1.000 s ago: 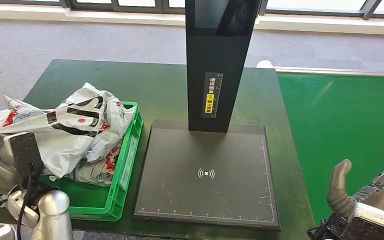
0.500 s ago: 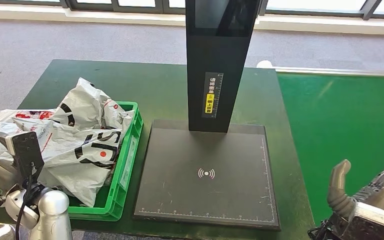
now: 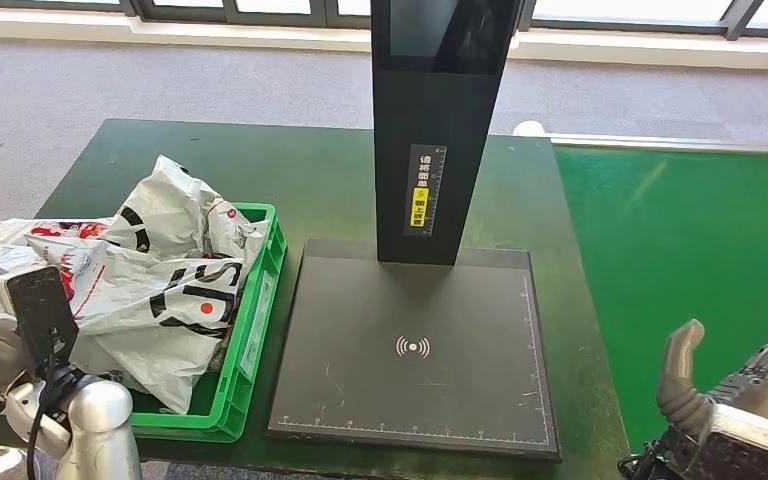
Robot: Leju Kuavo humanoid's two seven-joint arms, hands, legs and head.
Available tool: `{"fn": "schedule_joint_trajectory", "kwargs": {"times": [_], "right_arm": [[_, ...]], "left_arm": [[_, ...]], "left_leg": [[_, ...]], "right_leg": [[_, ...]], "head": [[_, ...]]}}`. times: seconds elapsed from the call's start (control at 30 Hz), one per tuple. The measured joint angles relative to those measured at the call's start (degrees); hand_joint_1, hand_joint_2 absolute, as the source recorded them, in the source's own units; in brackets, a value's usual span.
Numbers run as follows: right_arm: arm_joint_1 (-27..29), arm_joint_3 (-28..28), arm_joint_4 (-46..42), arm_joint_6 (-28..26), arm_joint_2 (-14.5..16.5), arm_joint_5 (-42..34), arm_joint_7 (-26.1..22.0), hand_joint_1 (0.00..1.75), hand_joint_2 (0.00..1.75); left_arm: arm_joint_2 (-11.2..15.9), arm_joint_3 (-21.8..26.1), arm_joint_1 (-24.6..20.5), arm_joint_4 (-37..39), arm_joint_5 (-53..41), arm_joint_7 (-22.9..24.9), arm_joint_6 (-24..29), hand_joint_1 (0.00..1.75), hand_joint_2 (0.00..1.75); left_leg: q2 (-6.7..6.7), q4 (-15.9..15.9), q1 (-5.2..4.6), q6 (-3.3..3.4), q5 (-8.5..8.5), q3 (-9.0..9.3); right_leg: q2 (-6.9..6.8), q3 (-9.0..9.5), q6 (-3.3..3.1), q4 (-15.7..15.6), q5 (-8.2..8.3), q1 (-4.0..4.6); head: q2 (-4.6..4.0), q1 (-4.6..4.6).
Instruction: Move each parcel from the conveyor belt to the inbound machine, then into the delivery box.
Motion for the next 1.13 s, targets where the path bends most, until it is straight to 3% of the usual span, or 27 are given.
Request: {"fn": "schedule_joint_trajectory", "kwargs": {"times": [0.07, 0.13, 0.23, 0.37, 0.47, 0.63, 0.8, 0.87, 0.93, 1.0, 1.13], "right_arm": [[-0.07, -0.02, 0.01, 0.42, 0.03, 0.13, -0.11, 0.00, 1.75], [-0.14, -0.04, 0.02, 1.34, 0.11, 0.29, -0.37, 0.00, 1.75], [-0.59, 0.00, 0.03, 3.94, 0.17, 1.19, -0.92, 0.00, 1.75], [-1.78, 1.50, 0.45, 9.48, 0.13, 3.03, -1.07, 0.00, 1.75], [-2.83, 5.77, 1.19, 13.87, -0.02, 4.19, -1.14, 0.00, 1.75], [-4.71, 16.00, 3.31, 16.40, -0.67, 5.14, -1.21, 0.00, 1.75], [-5.62, 21.42, 4.86, 16.70, -1.30, 2.86, -1.08, 0.00, 1.75], [-5.80, 22.97, 5.39, 17.17, -1.35, 0.44, -1.14, 0.00, 0.87], [-6.03, 24.31, 6.25, 17.74, -1.34, -2.47, -1.43, 0.00, 0.00], [-6.51, 25.53, 7.99, 18.40, -1.35, -4.78, -2.16, 0.00, 0.00], [-7.59, 27.46, 11.94, 19.77, -1.38, -6.24, -3.45, 0.00, 0.00]], "left_arm": [[-0.02, -0.77, 0.06, -0.37, 8.40, -5.25, -0.86, 0.00, 1.75], [0.04, -3.05, 0.32, -1.17, 20.03, -10.97, -4.40, 0.00, 1.75], [0.42, -8.81, 1.18, -3.36, 33.01, -15.61, -14.32, 0.00, 1.75], [0.95, -17.38, 2.78, -6.94, 45.29, -17.28, -30.28, 0.00, 1.75], [1.19, -23.21, 3.28, -8.41, 49.99, -17.01, -38.20, 0.00, 1.75], [1.46, -31.22, 2.41, -8.22, 53.15, -15.99, -44.29, 0.00, 1.75], [1.59, -35.32, 1.49, -6.81, 55.47, -15.59, -46.92, 0.00, 1.75], [1.60, -36.55, 1.08, -5.63, 57.02, -15.51, -47.88, 0.00, 1.75], [1.59, -37.40, 0.71, -4.13, 58.81, -15.54, -48.29, 0.00, 0.87], [1.57, -37.74, 0.40, -2.24, 60.69, -15.76, -48.30, 0.00, 0.00], [1.52, -37.80, -0.05, 1.45, 62.35, -16.46, -47.88, 0.00, 0.00]], "left_leg": [[0.00, 0.00, 0.00, 0.00, 0.00, 0.01], [-0.05, 0.01, 0.00, 0.00, 0.00, 0.01], [-0.11, 0.01, -0.01, 0.01, 0.01, -0.01], [-0.09, 0.01, -0.02, 0.02, 0.01, -0.01], [-0.08, 0.01, -0.02, 0.02, 0.02, 0.00], [-0.10, 0.00, 0.01, -0.04, 0.07, 0.01], [-0.11, 0.00, 0.01, -0.04, 0.07, 0.00], [-0.10, 0.00, 0.01, -0.04, 0.07, 0.00], [-0.10, 0.00, 0.01, -0.03, 0.07, 0.00], [-0.07, 0.00, 0.01, -0.04, 0.07, 0.00], [-0.05, 0.01, 0.01, -0.04, 0.08, 0.02]], "right_leg": [[0.00, 0.00, 0.00, 0.00, 0.00, 0.00], [-0.02, 0.02, 0.00, 0.00, 0.00, 0.00], [-0.04, 0.09, 0.02, 0.00, 0.02, 0.00], [-0.03, 0.13, 0.05, 0.00, 0.05, -0.01], [-0.03, 0.12, 0.05, 0.00, 0.05, -0.01], [-0.03, 0.11, 0.04, 0.02, 0.05, 0.02], [-0.03, 0.10, 0.03, 0.03, 0.05, 0.01], [-0.03, 0.10, 0.03, 0.03, 0.05, 0.01], [-0.03, 0.10, 0.03, 0.02, 0.05, 0.01], [-0.02, 0.09, 0.03, 0.02, 0.05, 0.01], [-0.02, 0.07, 0.03, 0.03, 0.07, 0.01]], "head": [[0.01, 0.00], [0.02, 0.00], [0.02, 0.00], [0.01, 0.00], [0.00, 0.00], [0.01, 0.00], [0.00, 0.00], [0.01, 0.00], [0.01, 0.00], [0.01, 0.00], [0.02, 0.00]]}}
